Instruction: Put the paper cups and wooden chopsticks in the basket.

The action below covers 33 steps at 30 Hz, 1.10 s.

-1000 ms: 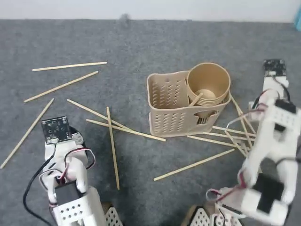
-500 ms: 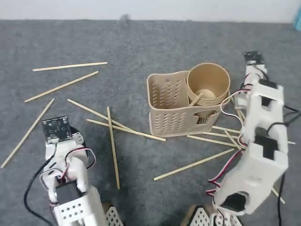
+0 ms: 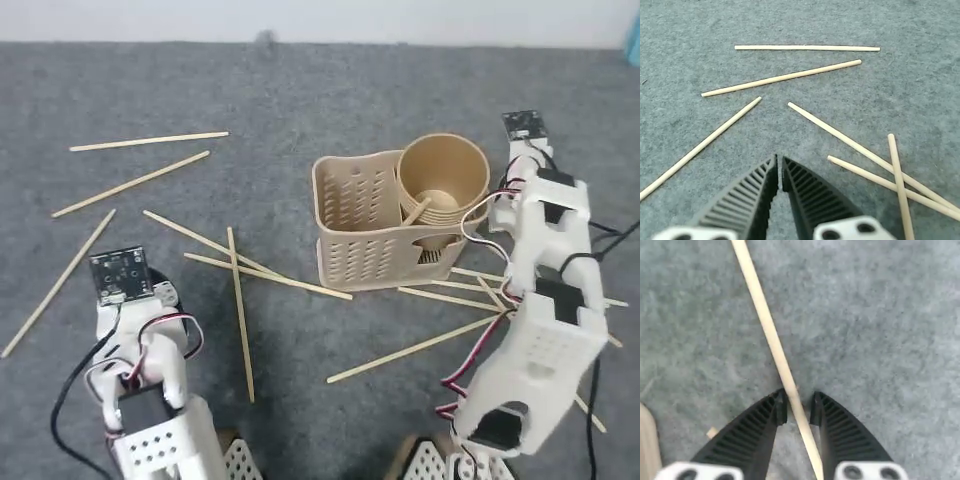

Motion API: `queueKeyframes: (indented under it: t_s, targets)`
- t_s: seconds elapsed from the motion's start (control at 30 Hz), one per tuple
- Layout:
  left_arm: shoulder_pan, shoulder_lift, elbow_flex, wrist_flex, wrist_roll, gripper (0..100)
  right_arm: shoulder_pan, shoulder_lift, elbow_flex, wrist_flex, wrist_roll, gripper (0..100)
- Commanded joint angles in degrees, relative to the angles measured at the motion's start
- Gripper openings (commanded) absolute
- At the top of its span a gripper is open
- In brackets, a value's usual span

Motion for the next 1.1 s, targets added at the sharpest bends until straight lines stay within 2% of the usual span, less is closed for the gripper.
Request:
queueKeyframes:
  t_s: [0.0,0.03,0.4,0.7,0.83,0.97,1.07]
  targets:
    - [0.0,0.53,-0.22,0.09,-0.35,1,0.4,0.4,-1.76,-0.75,0.09,4.3]
    - [0.0,0.53,-0.22,0.09,-0.35,1,0.48,0.31,-1.76,-0.75,0.09,0.5]
    - [0.0,0.53,-0.22,0.09,-0.35,1,7.34,-8.13,-1.67,4.88,-0.35,0.8]
    - [-0.09,0.53,-0.22,0.18,-0.35,1,14.46,-19.38,-1.41,18.07,0.0,0.8]
    - [-0.09,0.53,-0.22,0.18,-0.35,1,19.03,-21.58,-1.41,18.15,-0.35,0.8]
    - [0.0,0.53,-0.22,0.18,-0.35,1,20.35,-22.02,-1.41,15.87,-0.7,0.8]
    - [0.0,0.53,-0.22,0.18,-0.35,1,20.0,-22.2,-1.41,13.32,-5.36,0.8]
